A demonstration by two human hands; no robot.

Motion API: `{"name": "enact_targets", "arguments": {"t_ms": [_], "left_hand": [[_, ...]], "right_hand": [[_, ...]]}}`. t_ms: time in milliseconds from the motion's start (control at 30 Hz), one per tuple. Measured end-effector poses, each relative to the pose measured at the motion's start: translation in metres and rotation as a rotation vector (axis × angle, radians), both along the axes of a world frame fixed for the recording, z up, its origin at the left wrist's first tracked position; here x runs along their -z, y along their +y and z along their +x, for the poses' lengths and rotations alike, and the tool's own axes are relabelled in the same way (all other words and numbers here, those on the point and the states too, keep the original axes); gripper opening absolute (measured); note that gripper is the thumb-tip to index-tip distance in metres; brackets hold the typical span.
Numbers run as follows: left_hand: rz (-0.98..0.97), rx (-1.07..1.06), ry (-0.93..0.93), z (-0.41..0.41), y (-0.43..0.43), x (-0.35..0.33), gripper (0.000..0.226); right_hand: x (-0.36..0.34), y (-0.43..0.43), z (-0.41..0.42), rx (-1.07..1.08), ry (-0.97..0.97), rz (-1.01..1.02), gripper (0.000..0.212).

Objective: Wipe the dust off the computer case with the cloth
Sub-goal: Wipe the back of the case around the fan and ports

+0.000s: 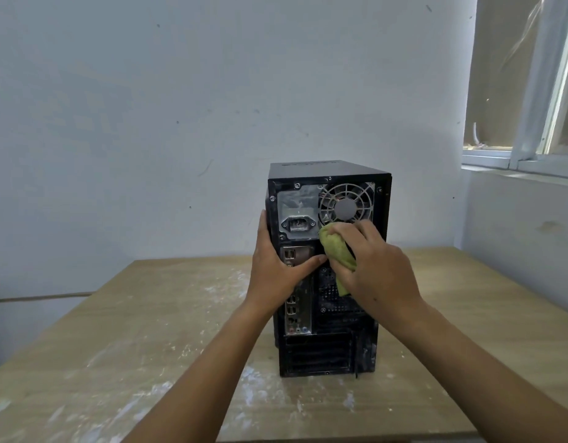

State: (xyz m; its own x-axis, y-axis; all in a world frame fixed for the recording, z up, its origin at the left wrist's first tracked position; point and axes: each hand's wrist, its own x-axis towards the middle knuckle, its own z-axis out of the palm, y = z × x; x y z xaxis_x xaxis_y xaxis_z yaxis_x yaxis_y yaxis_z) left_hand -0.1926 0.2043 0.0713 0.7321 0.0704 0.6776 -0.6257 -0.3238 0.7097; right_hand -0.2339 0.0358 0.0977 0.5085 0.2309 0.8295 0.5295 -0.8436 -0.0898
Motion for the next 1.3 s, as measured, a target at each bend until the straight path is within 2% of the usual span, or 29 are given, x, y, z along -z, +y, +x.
{"name": "enact_targets", "arguments": {"t_ms": [133, 300, 367, 533, 667, 833, 1033, 1200, 1300], "left_hand": [[-0.024, -0.009, 0.000, 0.003, 0.001, -0.003, 0.115], [-0.037, -0.012, 0.000, 0.006, 0.000, -0.013, 0.122], [-0.039, -0.006, 0.002, 0.005, 0.000, -0.012, 0.123], [-0.065, 0.038, -0.012, 0.003, -0.001, -0.013, 0.108], [-0.058, 0.050, -0.033, 0.004, -0.002, -0.014, 0.097], [-0.059, 0.070, -0.030, 0.006, -0.001, -0.011, 0.103], [-0.064, 0.053, -0.004, 0.007, 0.000, -0.006, 0.116], [-0.035, 0.056, -0.029, 0.006, -0.001, -0.008, 0.100], [0.037, 0.054, -0.065, 0.006, -0.001, -0.009, 0.097]], "right_hand": [[-0.017, -0.006, 0.000, 0.016, 0.028, -0.020, 0.032], [-0.064, -0.006, 0.004, 0.034, -0.094, 0.170, 0.030], [-0.075, 0.002, 0.005, 0.040, -0.105, 0.188, 0.030], [-0.062, 0.024, 0.005, 0.029, -0.121, 0.149, 0.029], [-0.035, 0.042, 0.001, -0.015, -0.066, 0.023, 0.032], [-0.043, 0.032, 0.000, -0.025, -0.039, -0.008, 0.032], [-0.060, 0.009, 0.004, 0.075, -0.062, 0.112, 0.032], [-0.050, 0.054, -0.002, 0.025, -0.047, 0.039, 0.034], [-0.042, 0.078, -0.005, 0.077, -0.050, -0.037, 0.038]]}}
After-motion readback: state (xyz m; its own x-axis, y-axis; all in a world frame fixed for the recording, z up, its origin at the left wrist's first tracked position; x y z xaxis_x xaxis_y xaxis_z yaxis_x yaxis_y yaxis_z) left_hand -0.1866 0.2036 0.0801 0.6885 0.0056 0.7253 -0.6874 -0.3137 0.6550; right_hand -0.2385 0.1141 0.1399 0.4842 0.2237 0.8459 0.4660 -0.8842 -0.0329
